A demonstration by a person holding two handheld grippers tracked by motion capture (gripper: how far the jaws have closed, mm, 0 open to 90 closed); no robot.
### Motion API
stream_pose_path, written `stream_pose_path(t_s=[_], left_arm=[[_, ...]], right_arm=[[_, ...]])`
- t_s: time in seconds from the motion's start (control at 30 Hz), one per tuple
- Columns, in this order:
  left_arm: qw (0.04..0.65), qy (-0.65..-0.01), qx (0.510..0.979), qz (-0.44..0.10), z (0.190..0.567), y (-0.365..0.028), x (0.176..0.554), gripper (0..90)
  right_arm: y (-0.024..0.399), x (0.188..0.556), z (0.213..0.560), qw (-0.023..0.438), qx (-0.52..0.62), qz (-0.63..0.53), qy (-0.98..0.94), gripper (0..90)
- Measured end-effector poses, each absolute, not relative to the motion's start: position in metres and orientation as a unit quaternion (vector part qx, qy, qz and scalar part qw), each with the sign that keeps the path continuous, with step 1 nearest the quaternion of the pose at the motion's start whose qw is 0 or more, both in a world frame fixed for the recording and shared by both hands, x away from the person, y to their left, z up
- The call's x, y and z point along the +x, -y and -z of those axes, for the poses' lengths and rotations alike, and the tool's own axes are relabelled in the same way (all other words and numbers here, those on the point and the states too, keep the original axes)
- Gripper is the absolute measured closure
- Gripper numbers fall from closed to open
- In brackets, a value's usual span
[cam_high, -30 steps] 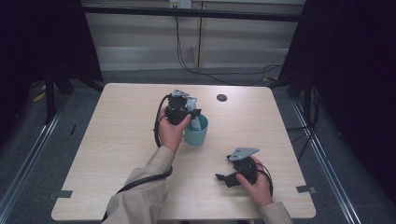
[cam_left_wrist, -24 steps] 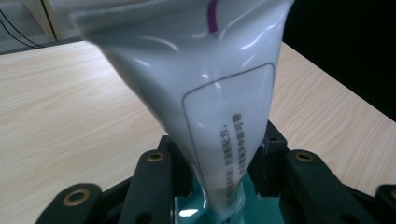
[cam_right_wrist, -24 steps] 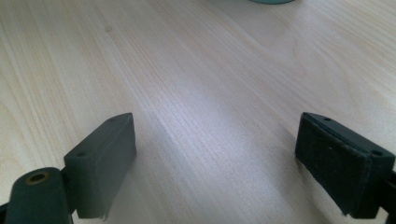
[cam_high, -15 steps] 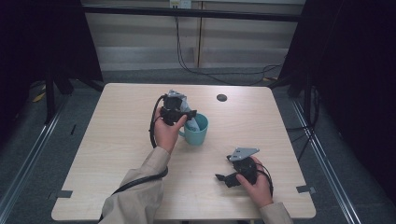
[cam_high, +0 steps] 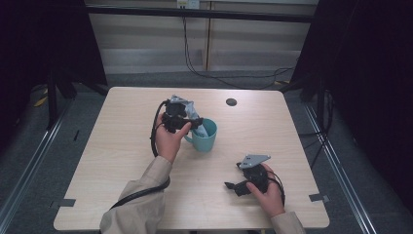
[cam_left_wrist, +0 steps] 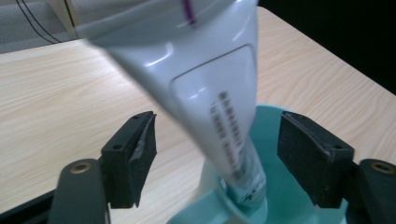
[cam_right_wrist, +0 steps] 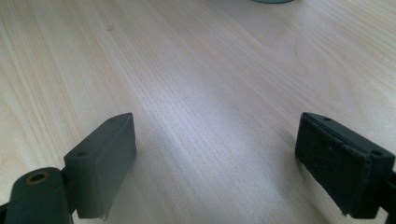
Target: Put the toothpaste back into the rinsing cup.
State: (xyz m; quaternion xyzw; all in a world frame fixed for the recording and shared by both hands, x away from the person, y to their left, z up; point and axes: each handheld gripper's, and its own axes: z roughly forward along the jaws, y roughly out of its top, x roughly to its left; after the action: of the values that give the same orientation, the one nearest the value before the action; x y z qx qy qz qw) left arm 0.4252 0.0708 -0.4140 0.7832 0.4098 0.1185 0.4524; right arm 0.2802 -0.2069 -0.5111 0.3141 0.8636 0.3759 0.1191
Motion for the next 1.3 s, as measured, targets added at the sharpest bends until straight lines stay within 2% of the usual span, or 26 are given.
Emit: stream_pose_path(t_s=[0.13,0.3,0.77,1.3], left_arm=[[0.437,-0.412,0.792,-0.111,0.413,-0.082,0.424,22.2],[0.447,-0.409,0.789,-0.096,0.413,-0.094,0.417,19.4],[0.446,-0.399,0.796,-0.092,0.419,-0.133,0.4,17.1],[0.431,-0.383,0.813,-0.076,0.459,-0.151,0.378,16.4]], right_arm=[[0.207,0.28,0.511,0.119,0.314,-0.376,-0.864,11.9],[0.207,0.28,0.511,0.12,0.314,-0.376,-0.864,11.9],[0.207,0.28,0.511,0.119,0.314,-0.376,-0.864,11.9],[0.207,0.28,0.511,0.119,0.314,-0.376,-0.864,11.9]])
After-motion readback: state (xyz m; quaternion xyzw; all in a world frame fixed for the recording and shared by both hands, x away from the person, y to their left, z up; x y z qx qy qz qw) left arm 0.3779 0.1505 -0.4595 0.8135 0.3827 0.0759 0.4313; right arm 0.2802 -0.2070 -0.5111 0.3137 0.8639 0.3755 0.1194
